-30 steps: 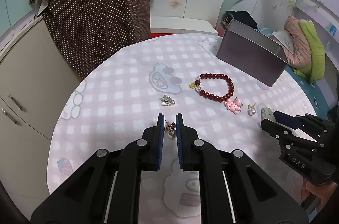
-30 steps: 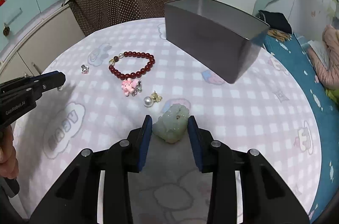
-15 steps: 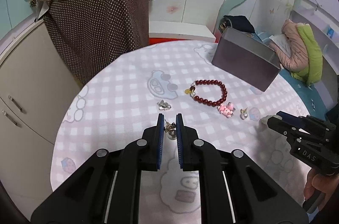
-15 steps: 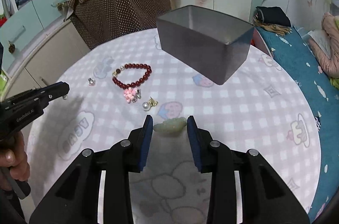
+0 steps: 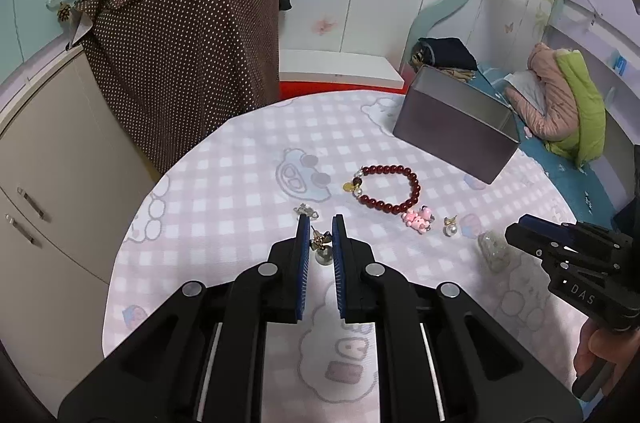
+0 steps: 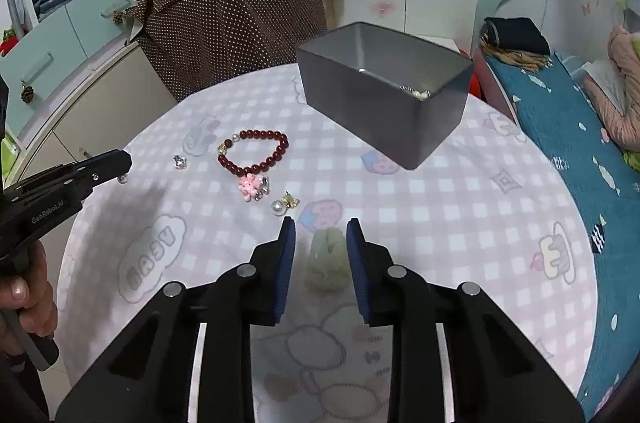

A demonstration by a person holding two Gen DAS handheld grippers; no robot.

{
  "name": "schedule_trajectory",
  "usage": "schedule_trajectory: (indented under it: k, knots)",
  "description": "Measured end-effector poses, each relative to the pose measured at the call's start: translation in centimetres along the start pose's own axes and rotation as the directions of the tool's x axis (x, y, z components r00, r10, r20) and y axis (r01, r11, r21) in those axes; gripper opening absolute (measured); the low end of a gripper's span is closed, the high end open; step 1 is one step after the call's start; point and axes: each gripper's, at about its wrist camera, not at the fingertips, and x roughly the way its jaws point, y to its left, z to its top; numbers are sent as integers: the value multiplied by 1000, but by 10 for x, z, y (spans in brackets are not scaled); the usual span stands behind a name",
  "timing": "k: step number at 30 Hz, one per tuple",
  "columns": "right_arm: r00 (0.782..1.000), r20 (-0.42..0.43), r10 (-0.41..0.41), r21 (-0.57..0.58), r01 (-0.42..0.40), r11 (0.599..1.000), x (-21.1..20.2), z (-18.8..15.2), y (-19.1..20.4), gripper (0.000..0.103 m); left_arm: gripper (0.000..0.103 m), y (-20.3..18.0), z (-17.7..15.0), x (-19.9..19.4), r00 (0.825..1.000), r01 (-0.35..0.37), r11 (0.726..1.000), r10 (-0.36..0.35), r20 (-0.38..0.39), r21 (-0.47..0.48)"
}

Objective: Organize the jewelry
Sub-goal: 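Lift the silver earring with the left gripper while the right lifts the jade pendant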

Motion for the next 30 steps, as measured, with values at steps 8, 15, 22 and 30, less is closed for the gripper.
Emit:
schedule_trajectory:
  k: [8,15,22,30]
  knots:
    - [999,-46,-27,33,29,999,8,-7,-8,25,11,0,-1,-2,1000,3,1000,-3,4,0]
    - [996,-90,-24,28,27,999,19,-14,-7,51,11,5,-8,1,1000,-1,1000,1,-14,-14]
    - [992,-83,-94,-126,83,989,31,-14,17,26,11,13,-13,0,1000,-3,999,2,-20,-33]
    - [994,-86,-75,-98,66,993,20,-19,9,26,11,17,-14,0,1000,1,1000,-1,-17,-20]
